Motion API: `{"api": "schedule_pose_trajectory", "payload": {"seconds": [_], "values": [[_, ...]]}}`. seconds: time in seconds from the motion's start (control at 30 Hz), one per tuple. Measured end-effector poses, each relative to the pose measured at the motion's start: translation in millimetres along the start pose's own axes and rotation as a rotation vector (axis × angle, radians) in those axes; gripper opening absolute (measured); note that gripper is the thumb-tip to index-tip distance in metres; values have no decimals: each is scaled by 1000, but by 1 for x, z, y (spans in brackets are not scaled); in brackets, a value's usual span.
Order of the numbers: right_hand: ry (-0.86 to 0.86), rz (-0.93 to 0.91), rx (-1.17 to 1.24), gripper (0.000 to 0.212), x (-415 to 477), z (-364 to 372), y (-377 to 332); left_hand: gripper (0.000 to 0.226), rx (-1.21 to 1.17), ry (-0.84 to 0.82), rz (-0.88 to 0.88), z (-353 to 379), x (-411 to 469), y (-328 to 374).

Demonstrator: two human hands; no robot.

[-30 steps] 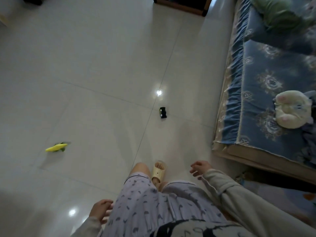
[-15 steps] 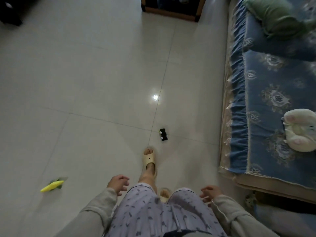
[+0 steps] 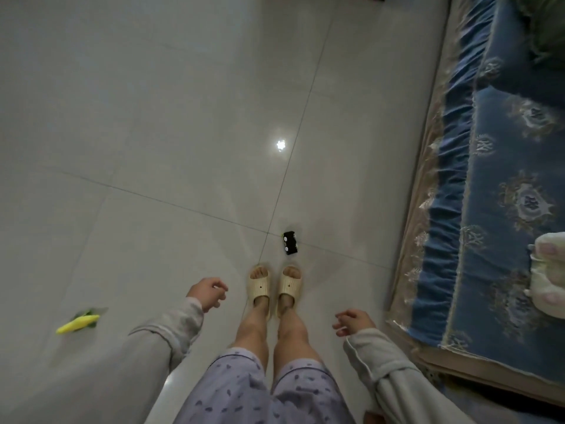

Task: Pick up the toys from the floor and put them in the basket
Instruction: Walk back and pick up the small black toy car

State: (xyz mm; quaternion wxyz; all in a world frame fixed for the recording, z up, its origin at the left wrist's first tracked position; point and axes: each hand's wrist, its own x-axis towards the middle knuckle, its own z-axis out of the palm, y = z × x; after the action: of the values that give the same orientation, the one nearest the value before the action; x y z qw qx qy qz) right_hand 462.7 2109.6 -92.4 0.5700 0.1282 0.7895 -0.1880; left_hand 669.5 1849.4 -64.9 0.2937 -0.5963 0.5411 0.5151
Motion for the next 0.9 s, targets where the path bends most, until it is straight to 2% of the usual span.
{"api": "schedule_pose_trajectory", "payload": {"seconds": [0.23,0.3,0.43,0.6,0.77,0.9], "values": [[-61,-52,-326,11,91,13,-63,17,-85,-49,-58,36,74,22],[-71,-74,-352,10,129,25,-71,20,-100,-80,-44,50,103,30],[-67,-71,-258,39,224,61,-88,20,-148,-114,-4,77,180,42],[15,-171,-333,75,366,116,-86,21,-220,-102,-9,104,289,29],[108,-208,-329,93,479,176,-78,22,-252,-93,-59,120,368,-13],[257,-255,-361,92,522,208,-70,17,-264,-43,-197,126,397,-51]]}}
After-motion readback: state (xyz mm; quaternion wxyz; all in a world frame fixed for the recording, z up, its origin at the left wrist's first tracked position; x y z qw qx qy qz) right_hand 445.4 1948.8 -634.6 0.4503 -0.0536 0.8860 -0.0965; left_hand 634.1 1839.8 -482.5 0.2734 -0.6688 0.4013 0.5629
